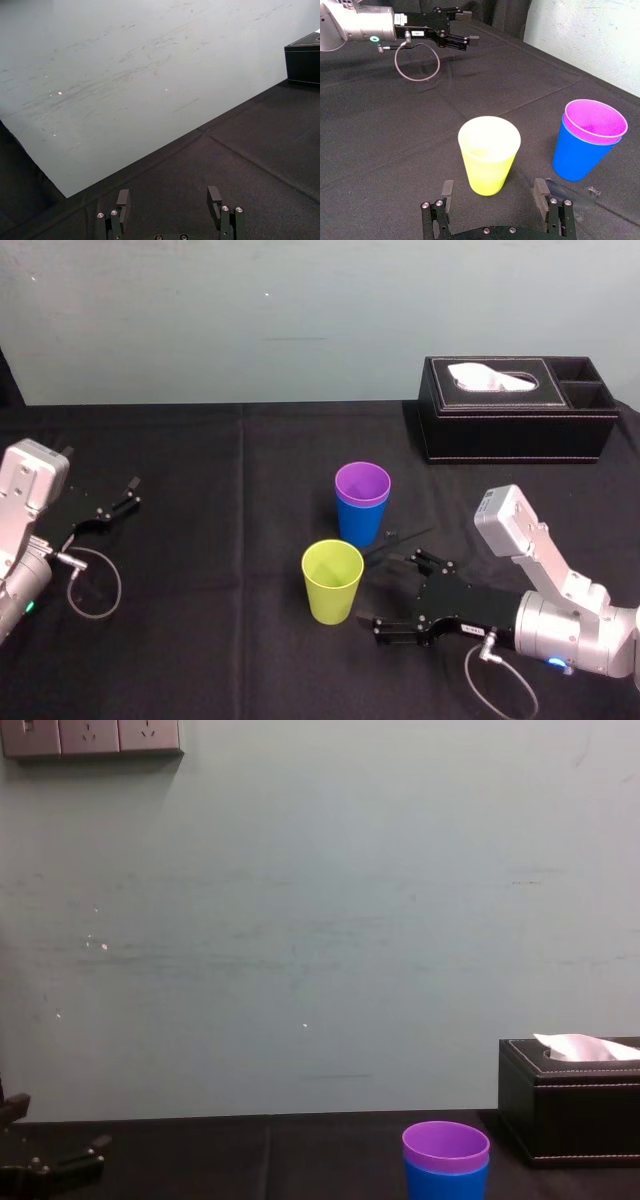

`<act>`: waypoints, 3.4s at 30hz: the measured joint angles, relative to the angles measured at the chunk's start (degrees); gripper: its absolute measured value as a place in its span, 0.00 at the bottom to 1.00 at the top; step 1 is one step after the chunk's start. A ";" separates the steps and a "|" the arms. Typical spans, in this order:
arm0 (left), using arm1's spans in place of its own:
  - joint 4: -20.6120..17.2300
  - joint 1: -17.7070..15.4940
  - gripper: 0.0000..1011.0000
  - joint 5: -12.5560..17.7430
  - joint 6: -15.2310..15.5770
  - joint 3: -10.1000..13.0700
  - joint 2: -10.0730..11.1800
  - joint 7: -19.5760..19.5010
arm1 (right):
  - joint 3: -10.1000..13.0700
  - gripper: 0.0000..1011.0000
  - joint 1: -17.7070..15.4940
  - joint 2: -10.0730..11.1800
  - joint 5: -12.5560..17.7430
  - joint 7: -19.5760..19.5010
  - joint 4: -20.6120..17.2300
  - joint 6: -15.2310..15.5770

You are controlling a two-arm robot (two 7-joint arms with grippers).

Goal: Stack the three plastic cups sequentially using one hand.

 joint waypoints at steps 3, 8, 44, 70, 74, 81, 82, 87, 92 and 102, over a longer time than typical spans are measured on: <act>0.00 0.00 1.00 0.00 0.00 0.00 0.00 0.00 | -0.20 0.99 0.32 -0.22 -0.05 0.03 0.16 0.10; 0.00 0.00 1.00 0.00 0.00 0.00 0.00 0.00 | -0.80 0.99 1.16 -0.99 -0.20 0.11 0.75 0.55; 0.00 0.00 1.00 0.00 0.00 0.00 0.00 0.00 | -4.34 0.99 6.36 -6.02 -1.99 -0.31 5.64 2.55; 0.00 0.00 1.00 0.00 0.00 0.00 0.00 0.00 | -4.99 0.99 7.84 -8.06 -2.41 -0.89 7.82 2.38; 0.00 0.00 1.00 0.00 0.00 0.00 0.00 0.00 | -4.98 0.98 7.82 -8.05 -2.39 -0.88 7.78 2.37; 0.00 0.00 1.00 0.00 0.00 0.00 0.00 0.00 | -4.96 0.84 7.80 -8.02 -2.35 -0.86 7.74 2.37; 0.00 0.00 1.00 0.00 0.00 0.00 0.00 0.00 | -4.95 0.79 7.79 -8.01 -2.34 -0.87 7.73 2.37; 0.00 0.00 1.00 0.00 0.00 0.00 0.00 0.00 | -4.93 0.75 7.77 -7.99 -2.31 -0.85 7.70 2.37; 0.00 0.00 1.00 0.00 0.00 0.00 0.00 0.00 | -4.90 0.73 7.76 -7.97 -2.28 -0.85 7.67 2.38; 0.00 0.00 1.00 0.00 0.00 0.00 0.00 0.00 | -4.90 0.73 7.75 -7.96 -2.29 -0.85 7.67 2.38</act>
